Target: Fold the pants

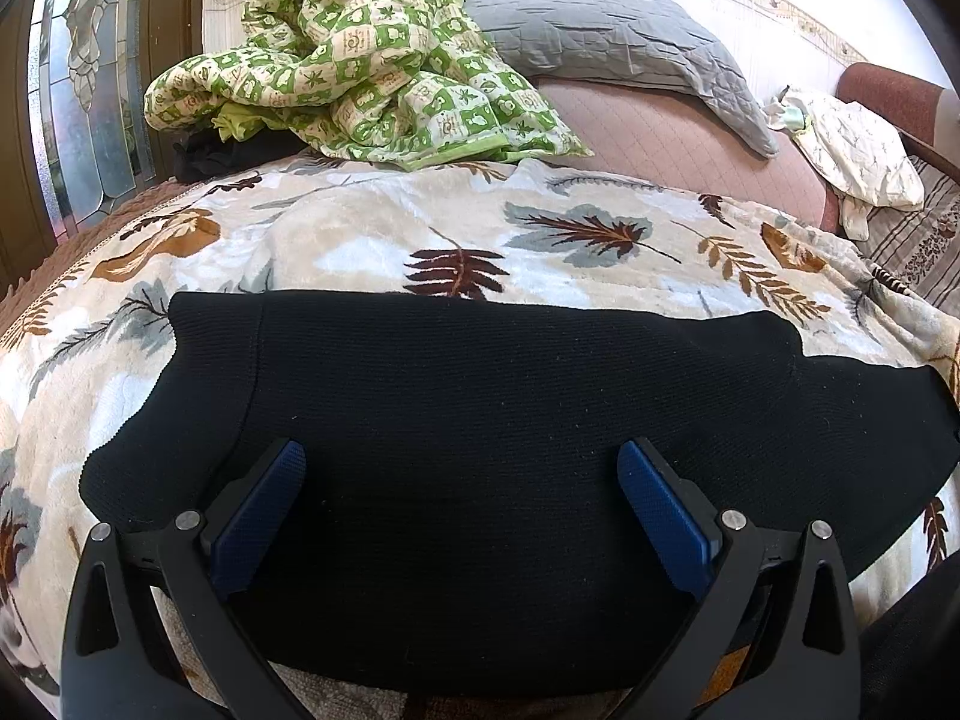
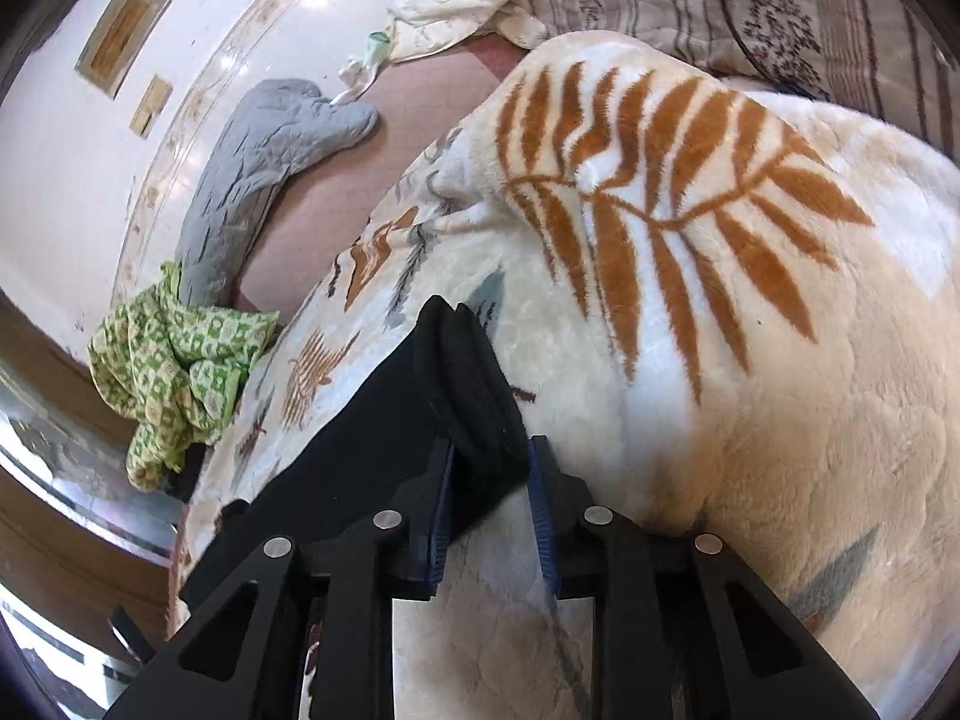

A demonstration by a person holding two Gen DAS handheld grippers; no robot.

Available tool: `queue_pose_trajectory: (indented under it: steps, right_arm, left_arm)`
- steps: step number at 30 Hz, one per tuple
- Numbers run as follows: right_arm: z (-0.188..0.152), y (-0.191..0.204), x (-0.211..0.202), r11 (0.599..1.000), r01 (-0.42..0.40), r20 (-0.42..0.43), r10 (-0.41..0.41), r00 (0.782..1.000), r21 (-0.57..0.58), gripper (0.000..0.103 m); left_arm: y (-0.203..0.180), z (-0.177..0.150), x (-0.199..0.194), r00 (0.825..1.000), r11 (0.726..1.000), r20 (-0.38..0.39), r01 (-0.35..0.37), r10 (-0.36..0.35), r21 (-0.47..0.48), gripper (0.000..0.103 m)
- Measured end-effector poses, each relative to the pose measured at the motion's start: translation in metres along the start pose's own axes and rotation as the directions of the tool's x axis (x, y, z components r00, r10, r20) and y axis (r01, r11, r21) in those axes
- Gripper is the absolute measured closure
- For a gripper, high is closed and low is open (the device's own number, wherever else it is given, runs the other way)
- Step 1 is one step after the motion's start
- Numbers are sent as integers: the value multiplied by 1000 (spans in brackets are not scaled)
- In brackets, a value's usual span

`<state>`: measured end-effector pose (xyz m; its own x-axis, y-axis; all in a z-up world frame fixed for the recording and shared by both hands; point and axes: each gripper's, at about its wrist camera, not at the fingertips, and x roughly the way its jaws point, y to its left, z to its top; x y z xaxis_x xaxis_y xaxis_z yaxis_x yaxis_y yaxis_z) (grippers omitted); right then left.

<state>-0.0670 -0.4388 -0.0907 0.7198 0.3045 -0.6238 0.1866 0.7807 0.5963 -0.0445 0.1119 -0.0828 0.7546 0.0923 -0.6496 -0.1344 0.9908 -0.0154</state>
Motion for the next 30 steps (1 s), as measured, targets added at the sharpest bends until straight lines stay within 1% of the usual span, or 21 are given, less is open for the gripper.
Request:
queue_pose_trajectory:
  steps: [2,5,9,14,17,20,23,25,26,27,29,30]
  right_arm:
    - [0,-3,-1,1000,-10,0,10,1000,22,84]
    - [0,-2,-3,1000,-12,-1,12,1000,20,86]
    - [-1,-2,-3,1000,-8,2,8,1000,14,85]
    - [0,-8,-1,998,-19,-11,19,1000,53,84]
    - [-1,-5,0,999,-7,-7,7,1000,44,83]
    - [-3,-1,-1,1000,12,19,-12,1000,14,84]
    - [-2,-2,-1,999,15,21,-16,1000,29,86]
    - [0,-4,-2,998,3,15,-4,1000,57,88]
    - [2,-5,-3,997,-11,13,10,1000,73,92]
    - [3,-5,-4,997,-25,18,24,1000,77,94]
    - [4,4,-9,998,-44,34,42,999,47,94]
    - [4,11,-11,998,-67,41,66,997,21,94]
  left_arm:
    - [0,0,0,1000,1000,0,2,-2,0,0]
    - [0,0,0,1000,1000,0,0,0,0,0]
    - [0,-1,0,1000,1000,1,1,-1,0,0]
    - [0,-1,0,1000,1000,1,1,-1,0,0]
    - [0,-1,0,1000,1000,2,1,-1,0,0]
    - [0,-1,0,1000,1000,2,2,-2,0,0]
    - [-1,-1,0,1000,1000,3,2,-2,0,0]
    - [0,-1,0,1000,1000,10,8,-8,-5,0]
    - [1,0,0,1000,1000,15,15,-14,-12,0]
    - [2,0,-1,1000,1000,18,17,-17,-14,0]
    - [2,0,-1,999,1000,24,24,-24,-18,0]
    - [2,0,-1,999,999,28,27,-27,-21,0]
